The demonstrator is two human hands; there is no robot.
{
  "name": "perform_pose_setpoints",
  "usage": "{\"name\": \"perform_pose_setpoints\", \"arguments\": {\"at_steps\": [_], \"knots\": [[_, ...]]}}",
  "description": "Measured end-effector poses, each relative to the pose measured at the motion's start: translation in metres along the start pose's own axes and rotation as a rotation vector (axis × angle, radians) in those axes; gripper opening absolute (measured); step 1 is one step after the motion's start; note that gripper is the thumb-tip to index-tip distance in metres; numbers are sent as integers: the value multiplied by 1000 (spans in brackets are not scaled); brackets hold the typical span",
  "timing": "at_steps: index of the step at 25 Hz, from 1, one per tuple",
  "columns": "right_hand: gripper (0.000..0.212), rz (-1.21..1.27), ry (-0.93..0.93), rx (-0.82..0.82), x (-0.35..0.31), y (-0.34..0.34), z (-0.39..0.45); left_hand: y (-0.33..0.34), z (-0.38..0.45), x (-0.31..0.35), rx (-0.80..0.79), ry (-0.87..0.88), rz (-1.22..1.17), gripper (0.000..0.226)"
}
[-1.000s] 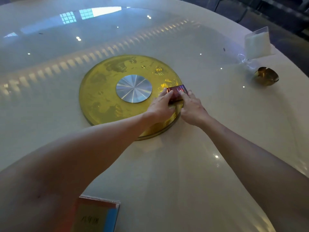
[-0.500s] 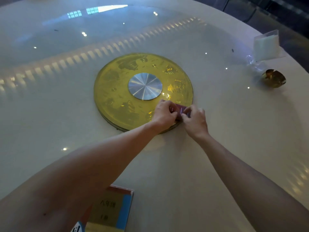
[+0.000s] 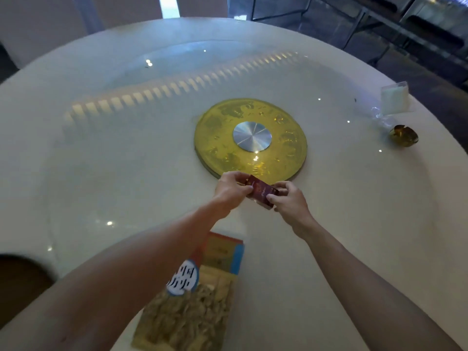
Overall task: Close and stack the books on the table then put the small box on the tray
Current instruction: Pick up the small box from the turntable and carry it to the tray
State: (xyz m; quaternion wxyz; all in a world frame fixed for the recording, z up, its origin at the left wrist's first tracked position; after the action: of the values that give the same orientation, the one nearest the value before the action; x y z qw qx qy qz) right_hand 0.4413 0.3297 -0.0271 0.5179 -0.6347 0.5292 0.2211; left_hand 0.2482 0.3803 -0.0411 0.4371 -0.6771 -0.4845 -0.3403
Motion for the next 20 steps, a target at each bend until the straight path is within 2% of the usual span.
{"name": "perform_pose_setpoints", "arguments": {"at_steps": [9,12,15,20], "knots": [[17,59,-21,-232,-69,86,-143,-141,-131,-16,46,-24,-221,43],[14,126,-10,-294,-81,125,-180,-187,-168,-29,39,-36,-321,38],[13,168,-6,-343,-89,174,-211,-235,-197,-55,64,-46,-397,33],[17,143,38,-488,-86,267,-252,-314,-230,-122,204,-101,-450,28]]}}
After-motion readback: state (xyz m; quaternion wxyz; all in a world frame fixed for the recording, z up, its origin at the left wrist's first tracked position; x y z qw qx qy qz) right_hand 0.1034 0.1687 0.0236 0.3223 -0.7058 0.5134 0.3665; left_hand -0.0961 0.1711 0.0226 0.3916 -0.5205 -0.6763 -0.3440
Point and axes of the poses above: each hand's wrist, its own z-axis towards the middle knuckle, its own y-axis out of the palm, x = y × z, the point moved 10 cm from there along z, towards the middle knuckle
